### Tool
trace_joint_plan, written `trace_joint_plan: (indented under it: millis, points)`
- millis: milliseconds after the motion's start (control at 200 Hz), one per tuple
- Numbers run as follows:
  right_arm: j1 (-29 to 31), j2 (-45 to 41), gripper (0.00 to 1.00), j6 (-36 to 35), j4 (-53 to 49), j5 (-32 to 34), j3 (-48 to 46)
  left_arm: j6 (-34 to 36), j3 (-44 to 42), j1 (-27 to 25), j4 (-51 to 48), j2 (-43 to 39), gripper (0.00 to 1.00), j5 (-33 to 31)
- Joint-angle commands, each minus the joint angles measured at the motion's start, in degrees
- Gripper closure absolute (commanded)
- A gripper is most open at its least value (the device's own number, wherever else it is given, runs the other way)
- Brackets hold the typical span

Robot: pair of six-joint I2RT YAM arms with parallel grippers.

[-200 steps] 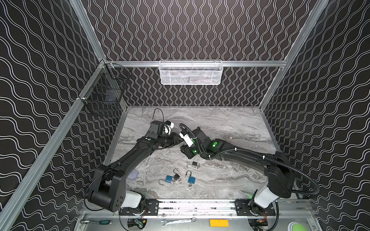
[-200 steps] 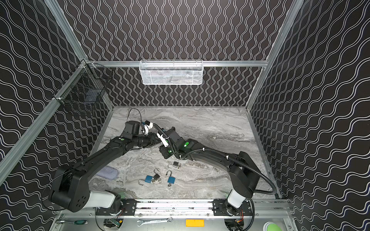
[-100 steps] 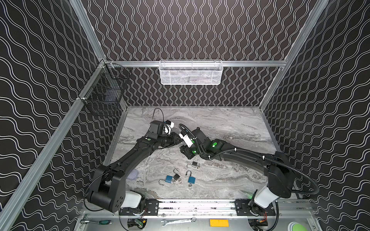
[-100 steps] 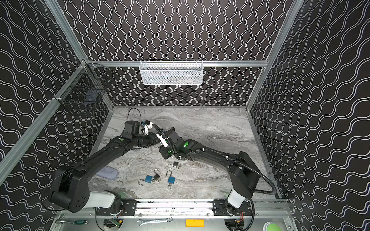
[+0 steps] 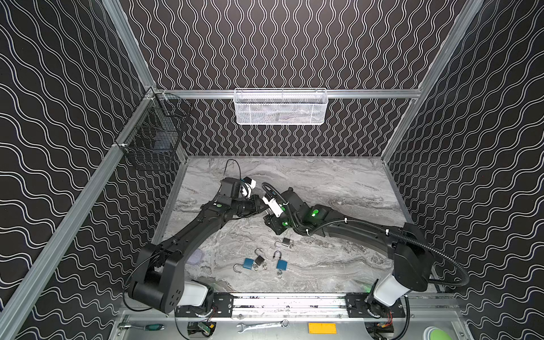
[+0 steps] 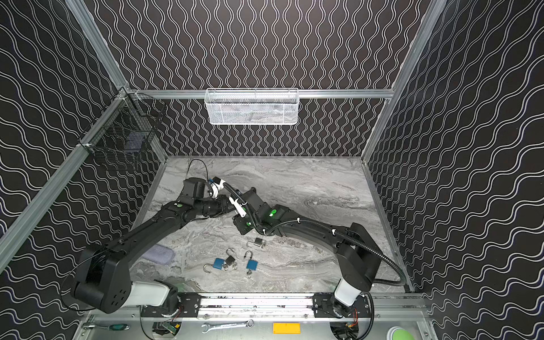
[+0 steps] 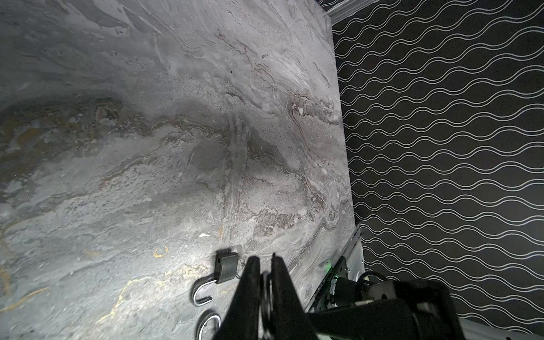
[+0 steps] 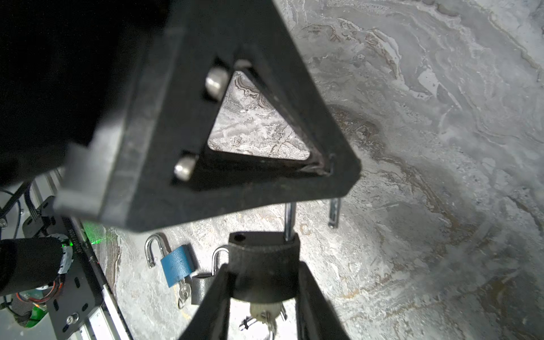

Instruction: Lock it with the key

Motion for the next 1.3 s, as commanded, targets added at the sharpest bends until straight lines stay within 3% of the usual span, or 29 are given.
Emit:
trace_joint_plan:
  millis: [0,115,420,596,681,826,956,1171,1296]
  points:
    - [0.2,0.1,0.86,0.2,0.4,0.8,0.8,1.3,0.0,0.2,1.4,0.0,0.93,-0.4]
    - [0.2,0.1,0.86,0.5,0.6,0.6,0.7,1.3,-0.3,0.1,1.7,0.0,1.00,-0.2]
    - [0.2,-0.1,0.74,1.4,1.8,1.7,-0.3,1.5,0.2,0.1,0.7,-0.1,1.00,-0.3]
    - [0.1,-0.1,0.57,1.8,2.4,2.4,-0.7,1.5,0.6,0.1,0.7,0.0,1.00,0.3]
    - [0.1,-0.1,0.54,2.0,2.6,2.6,-0.9,1.5,0.5,0.2,0.8,-0.1,1.00,0.3]
    - [0.1,0.0,0.36,2.5,2.1,3.3,-0.7,1.7,0.9,0.1,-0.1,0.0,1.00,-0.3]
    - [-0.3,-2.3,0.31,4.0,3.4,2.0,-2.6,-0.1,0.1,0.3,1.8,-0.2,1.00,-1.3]
    - [-3.6,-10.4,0.27,11.6,8.7,-4.1,-10.1,-5.2,-2.3,0.4,8.7,-0.8,1.00,-2.7]
    - [-7.6,-14.9,0.24,21.4,15.7,-9.9,-16.7,-9.6,-4.9,0.4,15.7,-2.6,1.00,-4.9]
